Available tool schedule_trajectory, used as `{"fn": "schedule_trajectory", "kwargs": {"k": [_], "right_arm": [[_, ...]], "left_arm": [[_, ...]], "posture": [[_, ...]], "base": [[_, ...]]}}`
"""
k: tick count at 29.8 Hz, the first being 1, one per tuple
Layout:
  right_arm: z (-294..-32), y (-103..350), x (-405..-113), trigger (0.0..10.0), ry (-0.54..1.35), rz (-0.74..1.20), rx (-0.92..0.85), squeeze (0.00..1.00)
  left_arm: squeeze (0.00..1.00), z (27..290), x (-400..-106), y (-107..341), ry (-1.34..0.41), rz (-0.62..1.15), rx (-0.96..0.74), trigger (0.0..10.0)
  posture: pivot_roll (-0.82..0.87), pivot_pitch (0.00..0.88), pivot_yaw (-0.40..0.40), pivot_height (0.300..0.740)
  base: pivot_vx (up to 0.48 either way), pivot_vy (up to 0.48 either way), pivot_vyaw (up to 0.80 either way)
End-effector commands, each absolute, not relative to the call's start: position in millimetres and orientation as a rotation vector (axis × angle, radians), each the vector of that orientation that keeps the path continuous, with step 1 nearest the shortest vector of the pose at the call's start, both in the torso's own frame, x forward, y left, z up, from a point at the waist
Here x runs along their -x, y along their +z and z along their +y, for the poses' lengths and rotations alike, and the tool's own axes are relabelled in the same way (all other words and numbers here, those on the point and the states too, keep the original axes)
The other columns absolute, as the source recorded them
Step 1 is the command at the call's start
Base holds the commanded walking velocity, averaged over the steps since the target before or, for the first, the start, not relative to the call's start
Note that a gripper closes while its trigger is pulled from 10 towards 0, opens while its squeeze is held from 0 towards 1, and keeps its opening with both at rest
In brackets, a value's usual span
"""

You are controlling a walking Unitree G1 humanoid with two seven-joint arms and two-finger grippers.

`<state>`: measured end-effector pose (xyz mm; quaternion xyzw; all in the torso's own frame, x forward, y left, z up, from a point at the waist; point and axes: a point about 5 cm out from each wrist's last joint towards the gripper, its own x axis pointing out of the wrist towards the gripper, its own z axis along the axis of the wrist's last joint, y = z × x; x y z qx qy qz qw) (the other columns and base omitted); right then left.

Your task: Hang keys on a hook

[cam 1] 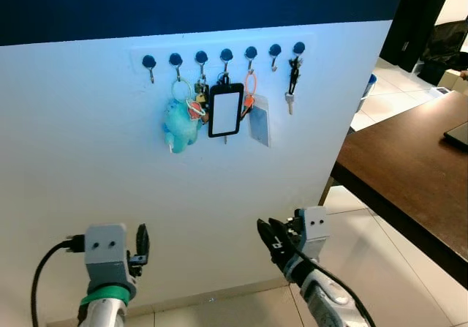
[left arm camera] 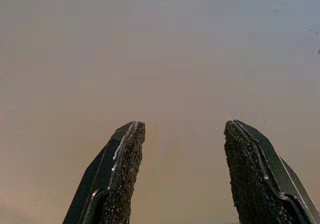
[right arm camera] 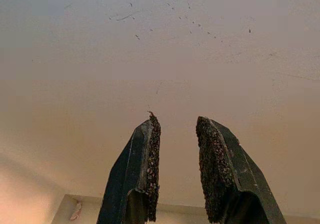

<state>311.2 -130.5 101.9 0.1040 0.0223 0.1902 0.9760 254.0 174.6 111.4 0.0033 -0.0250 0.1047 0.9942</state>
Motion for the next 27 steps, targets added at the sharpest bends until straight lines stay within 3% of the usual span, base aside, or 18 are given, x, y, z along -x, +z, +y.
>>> {"fn": "schedule_trajectory", "kwargs": {"k": [1,12,27], "right_arm": [[-130.3,95.8,-308.9,10.0,0.388,0.075,-0.218,0.0],[-126.1,96.4,-307.7,10.0,0.44,0.067,-0.159,0.0],[-125.4,96.8,-308.2,10.0,0.451,0.06,-0.151,0.0]], "left_arm": [[0.0,177.8,-251.0,104.2,0.219,-0.032,0.006,10.0],[0.0,180.7,-250.2,100.9,0.24,-0.022,0.031,10.0],[0.0,176.2,-252.0,108.5,0.199,-0.091,-0.022,10.0]], "posture": [[-0.18,0.063,0.12,0.74],[-0.18,0.063,0.122,0.74],[-0.18,0.062,0.124,0.74]], "base": [[0.0,0.0,0.0],[0.0,0.0,0.0],[0.0,0.0,0.8]]}}
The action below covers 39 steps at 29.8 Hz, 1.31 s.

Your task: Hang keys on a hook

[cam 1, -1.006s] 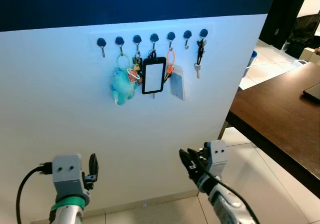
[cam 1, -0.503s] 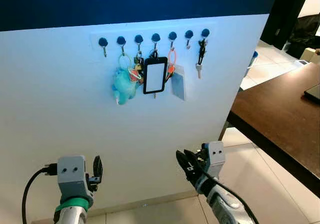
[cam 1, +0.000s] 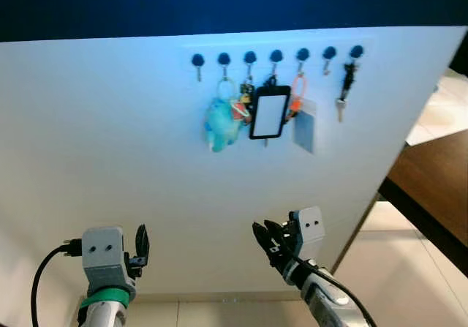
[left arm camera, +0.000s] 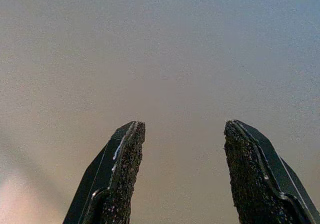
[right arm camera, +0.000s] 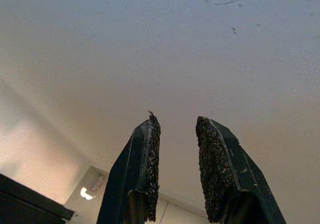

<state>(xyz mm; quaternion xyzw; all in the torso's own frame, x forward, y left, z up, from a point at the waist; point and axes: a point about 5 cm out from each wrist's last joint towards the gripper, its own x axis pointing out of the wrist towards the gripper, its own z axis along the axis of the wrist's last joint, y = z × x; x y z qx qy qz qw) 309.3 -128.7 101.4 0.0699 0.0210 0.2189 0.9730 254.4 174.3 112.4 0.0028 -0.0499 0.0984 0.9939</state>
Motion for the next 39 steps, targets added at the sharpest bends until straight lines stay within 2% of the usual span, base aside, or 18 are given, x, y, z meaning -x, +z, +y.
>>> {"fn": "schedule_trajectory", "kwargs": {"k": [1,14,19,22,39], "right_arm": [[-125.2,96.7,-308.2,10.0,0.452,0.06,-0.155,0.0],[-124.3,96.6,-307.9,10.0,0.455,0.062,-0.165,0.0],[-124.4,97.1,-307.8,10.0,0.452,0.057,-0.159,0.0],[-127.3,97.1,-308.8,10.0,0.421,0.059,-0.186,0.0],[-127.0,98.1,-309.4,10.0,0.417,0.055,-0.191,0.0]], "left_arm": [[0.0,176.5,-251.8,108.3,0.202,-0.092,-0.019,10.0],[0.0,180.1,-249.4,110.4,0.201,-0.118,-0.034,10.0],[0.0,177.2,-248.6,110.5,0.168,-0.125,-0.052,10.0],[0.0,183.0,-249.5,110.2,0.203,-0.118,0.017,10.0],[0.0,181.6,-251.5,107.9,0.17,-0.096,0.027,10.0]], "posture": [[-0.18,0.06,0.126,0.74],[-0.18,0.064,0.133,0.74],[-0.19,0.061,0.134,0.74],[-0.19,0.058,0.133,0.74],[-0.19,0.066,0.132,0.74]], "base": [[0.0,0.0,0.8],[0.0,0.0,0.8],[0.0,-0.48,0.75],[0.0,0.0,0.0],[0.0,0.0,0.0]]}}
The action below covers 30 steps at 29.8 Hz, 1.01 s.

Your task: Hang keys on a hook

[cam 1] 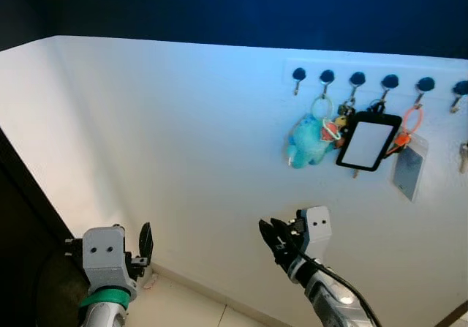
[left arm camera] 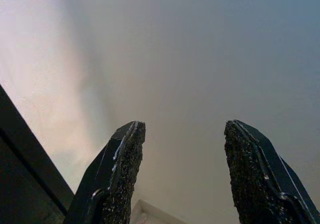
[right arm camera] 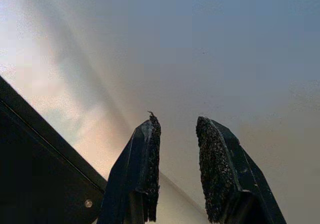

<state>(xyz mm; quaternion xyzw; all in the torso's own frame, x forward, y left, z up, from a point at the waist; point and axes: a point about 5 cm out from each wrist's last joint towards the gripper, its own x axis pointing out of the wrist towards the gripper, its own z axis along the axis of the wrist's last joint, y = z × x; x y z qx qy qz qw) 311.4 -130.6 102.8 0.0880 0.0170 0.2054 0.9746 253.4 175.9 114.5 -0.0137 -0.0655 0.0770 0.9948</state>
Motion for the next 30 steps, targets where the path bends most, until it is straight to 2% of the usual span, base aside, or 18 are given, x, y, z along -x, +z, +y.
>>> {"fn": "schedule_trajectory", "kwargs": {"k": [1,8,12,30], "right_arm": [[-127.0,97.9,-309.6,10.0,0.415,0.058,-0.191,0.0],[-127.3,97.2,-309.9,10.0,0.409,0.067,-0.197,0.0],[-127.5,97.2,-310.1,10.0,0.406,0.066,-0.199,0.0],[-127.8,98.2,-310.4,10.0,0.411,0.065,-0.198,0.0]], "left_arm": [[0.0,181.7,-251.7,107.8,0.169,-0.095,0.03,10.0],[0.0,182.1,-252.4,107.5,0.169,-0.092,0.041,10.0],[0.0,182.2,-252.6,107.5,0.168,-0.092,0.043,10.0],[0.0,182.6,-252.8,108.1,0.176,-0.099,0.056,10.0]], "posture": [[-0.19,0.066,0.132,0.74],[-0.19,0.066,0.132,0.74],[-0.19,0.066,0.132,0.74],[-0.19,0.067,0.124,0.74]], "base": [[0.0,0.0,0.0],[0.0,0.0,0.0],[0.0,0.0,-0.68],[0.0,0.0,0.0]]}}
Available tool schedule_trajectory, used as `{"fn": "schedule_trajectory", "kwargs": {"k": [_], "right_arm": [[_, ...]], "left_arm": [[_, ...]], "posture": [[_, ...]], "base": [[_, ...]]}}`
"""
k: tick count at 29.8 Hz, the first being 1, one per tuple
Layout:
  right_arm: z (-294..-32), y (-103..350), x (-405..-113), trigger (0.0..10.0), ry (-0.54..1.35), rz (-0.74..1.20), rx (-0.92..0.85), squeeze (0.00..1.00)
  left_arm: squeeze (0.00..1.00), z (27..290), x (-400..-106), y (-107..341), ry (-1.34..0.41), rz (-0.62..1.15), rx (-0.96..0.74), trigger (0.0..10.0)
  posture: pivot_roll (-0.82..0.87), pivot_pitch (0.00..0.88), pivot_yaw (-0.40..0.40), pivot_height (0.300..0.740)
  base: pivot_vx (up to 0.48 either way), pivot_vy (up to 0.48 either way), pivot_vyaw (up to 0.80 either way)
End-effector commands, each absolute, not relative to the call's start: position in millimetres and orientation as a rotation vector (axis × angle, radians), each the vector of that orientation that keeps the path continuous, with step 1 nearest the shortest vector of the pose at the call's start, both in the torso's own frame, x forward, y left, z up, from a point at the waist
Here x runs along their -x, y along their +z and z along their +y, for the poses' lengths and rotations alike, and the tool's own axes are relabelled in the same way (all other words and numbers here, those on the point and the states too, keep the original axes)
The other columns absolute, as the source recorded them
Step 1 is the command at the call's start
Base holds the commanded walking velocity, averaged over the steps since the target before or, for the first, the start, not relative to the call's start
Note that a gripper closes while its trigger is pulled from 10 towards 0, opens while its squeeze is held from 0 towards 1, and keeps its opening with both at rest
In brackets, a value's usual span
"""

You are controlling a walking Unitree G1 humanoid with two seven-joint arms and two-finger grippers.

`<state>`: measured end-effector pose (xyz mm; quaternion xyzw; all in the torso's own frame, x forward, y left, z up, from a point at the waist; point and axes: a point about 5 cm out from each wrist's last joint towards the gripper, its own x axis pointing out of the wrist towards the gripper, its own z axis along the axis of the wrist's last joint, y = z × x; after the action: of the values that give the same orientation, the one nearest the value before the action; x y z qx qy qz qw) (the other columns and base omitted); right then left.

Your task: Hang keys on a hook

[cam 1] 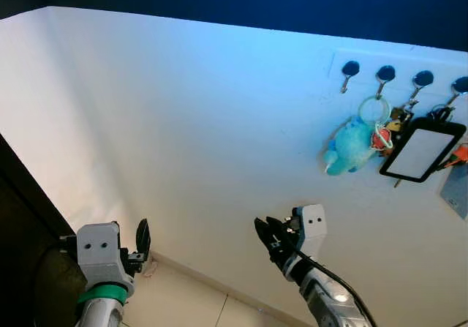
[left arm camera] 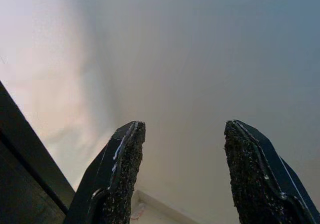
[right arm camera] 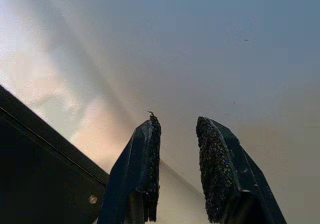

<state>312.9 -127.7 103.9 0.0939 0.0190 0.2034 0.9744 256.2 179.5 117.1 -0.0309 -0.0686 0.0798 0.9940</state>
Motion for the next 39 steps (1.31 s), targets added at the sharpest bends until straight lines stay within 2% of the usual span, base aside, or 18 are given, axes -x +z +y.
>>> {"fn": "schedule_trajectory", "kwargs": {"k": [1,5,6,8,10,13,19,26,28,30,33,35,36,39], "right_arm": [[-128.0,98.0,-310.4,10.0,0.413,0.067,-0.196,0.0],[-128.2,97.9,-310.6,10.0,0.424,0.074,-0.184,0.0],[-126.6,100.2,-312.5,10.0,0.459,0.079,-0.151,0.0],[-126.6,100.2,-312.5,10.0,0.459,0.079,-0.151,0.0],[-121.3,107.5,-317.3,10.0,0.534,0.063,-0.093,0.0],[-117.9,113.6,-322.9,10.0,0.571,0.045,-0.065,0.0],[-115.2,116.3,-331.6,10.0,0.571,0.037,-0.059,0.0],[-112.2,113.9,-326.8,10.0,0.57,0.027,-0.08,0.0],[-112.4,114.3,-326.8,10.0,0.56,0.018,-0.103,0.0],[-107.4,114.1,-328.7,10.0,0.568,0.022,-0.133,0.0],[-105.3,113.9,-330.0,10.0,0.575,0.023,-0.141,0.0],[-99.9,115.4,-332.2,10.0,0.596,0.019,-0.148,0.0],[-87.6,120.2,-337.1,10.0,0.642,0.006,-0.155,0.0],[-82.9,122.5,-338.9,10.0,0.66,0.001,-0.155,0.0]], "left_arm": [[0.0,182.3,-252.9,107.9,0.178,-0.098,0.057,10.0],[0.0,181.4,-253.2,107.9,0.182,-0.099,0.059,10.0],[0.0,181.5,-252.2,109.6,0.205,-0.107,0.044,10.0],[0.0,181.5,-252.2,109.6,0.205,-0.107,0.044,10.0],[0.0,182.7,-247.1,112.8,0.233,-0.117,0.009,10.0],[0.0,185.2,-241.8,114.5,0.255,-0.121,-0.001,10.0],[0.0,189.2,-236.1,116.0,0.29,-0.124,0.007,10.0],[0.0,183.0,-241.3,112.8,0.287,-0.109,0.017,10.0],[0.0,181.0,-244.1,114.3,0.287,-0.108,0.011,10.0],[0.0,186.3,-240.8,121.9,0.318,-0.125,-0.006,10.0],[0.0,188.4,-239.0,124.4,0.331,-0.129,-0.014,10.0],[0.0,192.6,-234.1,128.2,0.358,-0.136,-0.025,10.0],[0.0,201.0,-222.1,132.0,0.414,-0.141,-0.043,10.0],[0.0,204.1,-217.1,133.1,0.436,-0.141,-0.049,10.0]], "posture": [[-0.19,0.065,0.117,0.74],[-0.18,0.059,0.097,0.74],[-0.16,0.048,0.056,0.74],[-0.16,0.048,0.056,0.74],[-0.13,0.035,0.004,0.74],[-0.12,0.029,-0.016,0.74],[-0.11,0.027,-0.022,0.74],[-0.1,0.022,-0.012,0.74],[-0.08,0.022,-0.025,0.74],[0.02,0.022,-0.077,0.74],[0.02,0.022,-0.077,0.74],[0.06,0.02,-0.101,0.74],[0.13,0.026,-0.141,0.74],[0.13,0.026,-0.141,0.74]], "base": [[0.0,0.0,0.0],[0.0,0.0,0.0],[0.0,0.0,0.0],[0.0,0.0,0.0],[0.0,0.0,0.0],[0.0,0.0,0.0],[0.0,0.0,0.0],[0.0,0.0,0.0],[0.0,0.0,0.0],[0.0,0.0,0.0],[0.0,0.0,0.0],[0.0,0.0,0.0],[0.0,0.0,0.0],[0.0,0.0,0.0]]}}
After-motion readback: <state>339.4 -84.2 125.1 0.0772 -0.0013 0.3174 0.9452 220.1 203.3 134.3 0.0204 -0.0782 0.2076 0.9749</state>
